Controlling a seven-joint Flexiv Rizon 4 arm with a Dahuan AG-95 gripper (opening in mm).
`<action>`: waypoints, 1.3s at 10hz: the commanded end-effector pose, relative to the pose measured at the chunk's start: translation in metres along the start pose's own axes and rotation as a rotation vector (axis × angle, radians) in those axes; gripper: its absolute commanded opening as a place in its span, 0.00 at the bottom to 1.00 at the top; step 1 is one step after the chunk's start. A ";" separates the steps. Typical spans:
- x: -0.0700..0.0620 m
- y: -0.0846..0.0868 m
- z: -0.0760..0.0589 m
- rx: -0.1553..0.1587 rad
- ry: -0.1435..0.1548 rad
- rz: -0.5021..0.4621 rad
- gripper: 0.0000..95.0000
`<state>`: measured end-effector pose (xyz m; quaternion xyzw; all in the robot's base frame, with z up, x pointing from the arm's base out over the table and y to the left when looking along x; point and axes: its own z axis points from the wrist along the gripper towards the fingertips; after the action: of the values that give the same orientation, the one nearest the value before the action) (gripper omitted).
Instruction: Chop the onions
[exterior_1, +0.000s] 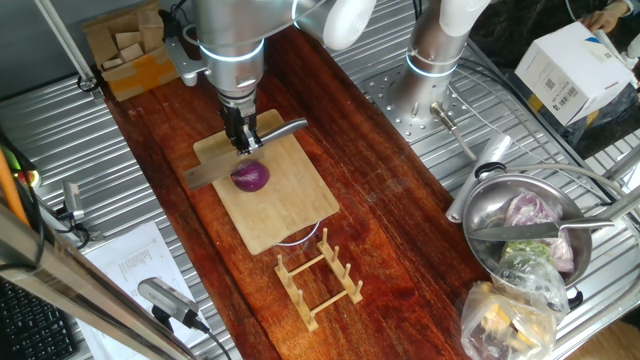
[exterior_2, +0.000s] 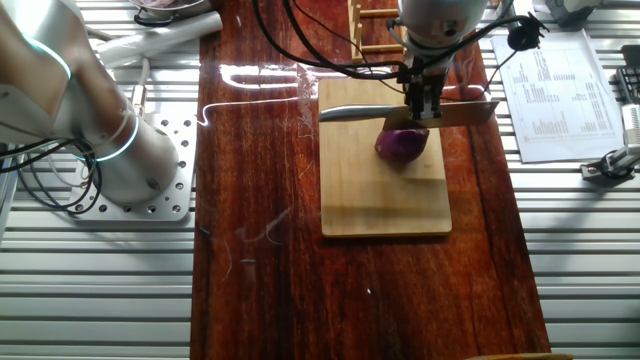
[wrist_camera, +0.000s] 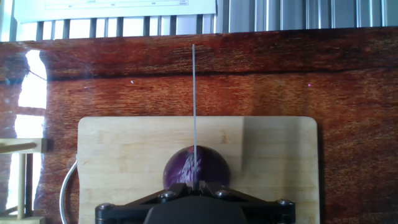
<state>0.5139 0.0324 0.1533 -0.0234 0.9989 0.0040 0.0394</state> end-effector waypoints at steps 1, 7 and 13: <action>0.000 0.000 0.000 -0.002 0.001 -0.004 0.00; 0.002 -0.002 -0.001 -0.005 0.002 -0.016 0.00; 0.004 -0.003 0.004 -0.008 -0.002 -0.028 0.00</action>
<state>0.5109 0.0294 0.1512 -0.0381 0.9984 0.0068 0.0401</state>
